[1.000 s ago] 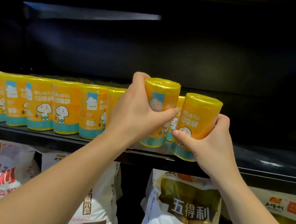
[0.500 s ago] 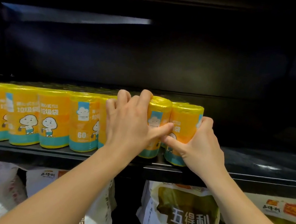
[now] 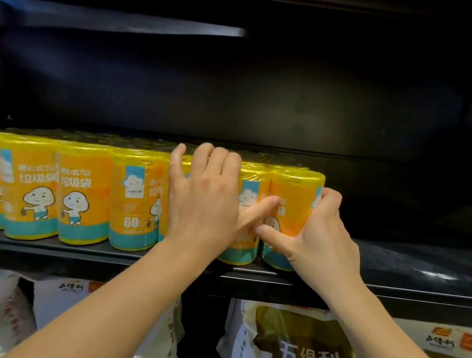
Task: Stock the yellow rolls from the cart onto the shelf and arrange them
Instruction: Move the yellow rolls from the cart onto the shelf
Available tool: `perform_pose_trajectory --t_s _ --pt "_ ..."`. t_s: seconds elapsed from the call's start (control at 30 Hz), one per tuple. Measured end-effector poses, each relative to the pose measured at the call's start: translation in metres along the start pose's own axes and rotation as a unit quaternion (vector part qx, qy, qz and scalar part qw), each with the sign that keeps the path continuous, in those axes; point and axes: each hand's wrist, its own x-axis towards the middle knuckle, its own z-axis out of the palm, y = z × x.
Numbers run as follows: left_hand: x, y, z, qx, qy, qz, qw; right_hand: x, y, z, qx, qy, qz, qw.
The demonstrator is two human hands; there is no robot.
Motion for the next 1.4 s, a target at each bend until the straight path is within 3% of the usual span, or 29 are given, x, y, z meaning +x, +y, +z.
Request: perform_pose_trajectory --t_s 0.43,0.73,0.97,1.13,1.27,1.4 --pt "-0.004 -0.005 0.004 0.000 -0.008 0.020 1.000 -0.003 -0.002 0.006 -0.019 0.013 -0.004 1.000" --pt "-0.008 -0.009 -0.016 -0.045 -0.038 0.030 0.998 -0.004 0.001 -0.006 0.044 -0.022 -0.028 0.998" --pt "-0.027 -0.009 -0.037 -0.112 0.000 0.008 0.994 -0.017 -0.001 -0.013 0.096 0.107 -0.051 0.988" --pt "-0.053 -0.016 -0.055 -0.153 0.042 -0.025 0.987 -0.045 -0.020 -0.011 0.145 0.208 -0.143 0.957" --pt "-0.090 -0.037 -0.069 -0.147 0.032 -0.041 0.988 -0.076 -0.037 0.008 0.178 0.193 -0.208 0.942" --pt "-0.137 -0.076 -0.086 -0.112 -0.007 -0.100 0.989 -0.110 -0.063 0.050 0.205 0.124 -0.237 0.941"
